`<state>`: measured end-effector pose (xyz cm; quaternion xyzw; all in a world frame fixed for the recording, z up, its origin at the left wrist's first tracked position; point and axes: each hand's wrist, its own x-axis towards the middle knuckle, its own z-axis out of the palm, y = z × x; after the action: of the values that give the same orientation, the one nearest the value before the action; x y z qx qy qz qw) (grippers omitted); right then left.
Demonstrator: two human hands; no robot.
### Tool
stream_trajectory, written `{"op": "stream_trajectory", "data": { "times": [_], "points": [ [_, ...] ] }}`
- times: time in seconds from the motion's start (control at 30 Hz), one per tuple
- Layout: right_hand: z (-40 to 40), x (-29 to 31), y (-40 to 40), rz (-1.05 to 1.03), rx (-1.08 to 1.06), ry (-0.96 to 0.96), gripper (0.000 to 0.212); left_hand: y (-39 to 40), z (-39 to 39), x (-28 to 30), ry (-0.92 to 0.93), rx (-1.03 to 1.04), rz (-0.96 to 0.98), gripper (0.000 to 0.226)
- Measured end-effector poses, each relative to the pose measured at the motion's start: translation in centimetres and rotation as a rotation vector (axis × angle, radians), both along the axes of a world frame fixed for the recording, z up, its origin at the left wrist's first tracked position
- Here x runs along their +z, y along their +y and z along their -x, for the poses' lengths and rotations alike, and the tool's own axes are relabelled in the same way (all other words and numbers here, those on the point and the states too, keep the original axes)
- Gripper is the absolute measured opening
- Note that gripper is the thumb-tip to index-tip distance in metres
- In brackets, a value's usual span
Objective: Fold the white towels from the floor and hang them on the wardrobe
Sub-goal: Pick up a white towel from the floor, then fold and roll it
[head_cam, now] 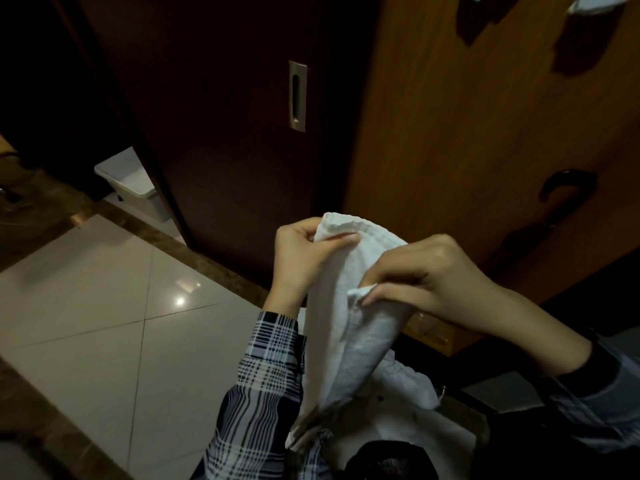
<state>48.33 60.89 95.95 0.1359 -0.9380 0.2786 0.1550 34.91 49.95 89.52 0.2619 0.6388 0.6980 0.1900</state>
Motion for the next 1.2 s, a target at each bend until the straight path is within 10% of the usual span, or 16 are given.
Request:
{"op": "stream_trajectory", "data": {
  "times": [0.2,0.4,1.0,1.13,1.2],
  "points": [
    [2.5,0.4,0.4,0.076,-0.276,0.104,0.025,0.6,-0.9,1.3,0.014,-0.120,-0.077,0.007],
    [3.3,0.8,1.2,0.132,-0.476,0.154,0.020,0.5,-0.6,1.7,-0.064,-0.206,-0.109,0.047],
    [3.3,-0.4,2.6,0.066,-0.399,0.198,0.022,0.1,-0.9,1.5,0.186,-0.246,-0.118,0.033],
    [2.7,-0.3,4.0,0.267,-0.430,-0.112,0.053,-0.5,-0.1,1.2,0.165,-0.195,-0.137,0.028],
    [2.2,-0.5,4.3,0.459,-0.383,-0.260,0.032,-0.8,0.4,1.0,0.171,-0.189,-0.137,0.024]
  ]
}}
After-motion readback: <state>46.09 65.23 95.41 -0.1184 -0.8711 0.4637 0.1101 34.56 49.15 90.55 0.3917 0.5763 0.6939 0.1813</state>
